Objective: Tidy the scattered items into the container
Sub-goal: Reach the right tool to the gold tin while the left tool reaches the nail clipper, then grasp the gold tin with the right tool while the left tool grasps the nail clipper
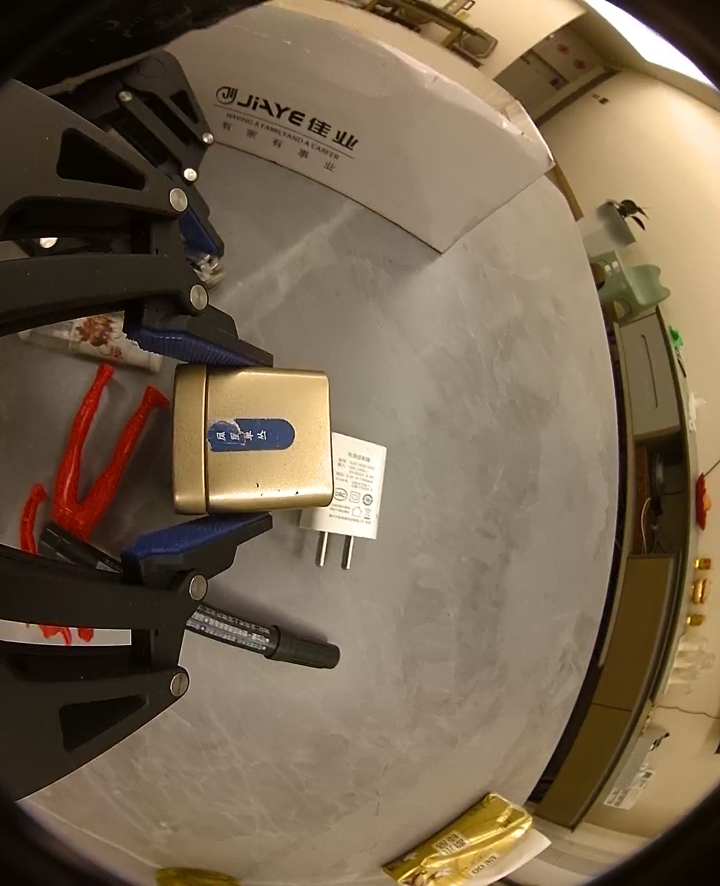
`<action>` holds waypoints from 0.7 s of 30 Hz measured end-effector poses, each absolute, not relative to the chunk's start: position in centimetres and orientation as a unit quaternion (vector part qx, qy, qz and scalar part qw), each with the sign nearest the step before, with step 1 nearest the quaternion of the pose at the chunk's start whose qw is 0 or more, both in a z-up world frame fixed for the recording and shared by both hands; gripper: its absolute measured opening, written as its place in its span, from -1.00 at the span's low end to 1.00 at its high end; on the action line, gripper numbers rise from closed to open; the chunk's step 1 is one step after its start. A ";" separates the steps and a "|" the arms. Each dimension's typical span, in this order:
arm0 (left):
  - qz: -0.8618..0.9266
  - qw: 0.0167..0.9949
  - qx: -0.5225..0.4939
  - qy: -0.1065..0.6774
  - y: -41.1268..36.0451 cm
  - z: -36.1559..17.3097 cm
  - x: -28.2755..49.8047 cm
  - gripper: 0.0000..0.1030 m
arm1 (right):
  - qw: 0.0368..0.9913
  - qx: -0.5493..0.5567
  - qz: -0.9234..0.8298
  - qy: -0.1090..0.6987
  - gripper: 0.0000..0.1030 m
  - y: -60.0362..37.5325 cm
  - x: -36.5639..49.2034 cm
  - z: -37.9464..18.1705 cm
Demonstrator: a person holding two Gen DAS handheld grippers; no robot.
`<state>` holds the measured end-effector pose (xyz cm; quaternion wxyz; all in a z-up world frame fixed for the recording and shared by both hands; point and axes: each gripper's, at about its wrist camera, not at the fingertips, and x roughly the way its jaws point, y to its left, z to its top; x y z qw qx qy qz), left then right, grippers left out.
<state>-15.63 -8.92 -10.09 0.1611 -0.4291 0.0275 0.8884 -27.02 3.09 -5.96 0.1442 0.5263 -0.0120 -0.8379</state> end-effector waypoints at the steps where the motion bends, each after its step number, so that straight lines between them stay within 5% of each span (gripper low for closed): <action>1: 0.888 0.165 -0.429 0.022 -9.1 -10.1 -15.6 -0.46 | 0.145 0.527 -0.837 -0.014 0.02 3.1 -26.9 -6.0; 6: 0.883 0.187 -0.431 0.012 -9.6 -10.0 -15.7 -0.30 | 0.145 0.530 -0.835 -0.022 0.02 3.4 -26.7 -6.0; 8: 0.884 0.185 -0.427 0.054 -8.8 -10.1 -15.3 -0.35 | 0.147 0.528 -0.835 -0.034 0.02 3.6 -26.6 -5.9; 10: 0.886 0.181 -0.424 0.057 -9.1 -9.8 -15.3 -0.66 | 0.154 0.526 -0.835 -0.051 0.02 3.8 -26.3 -5.6; 21: 0.885 0.171 -0.431 0.051 -10.1 -8.6 -13.7 -0.70 | 0.176 0.499 -0.843 -0.095 0.01 4.6 -24.1 -3.3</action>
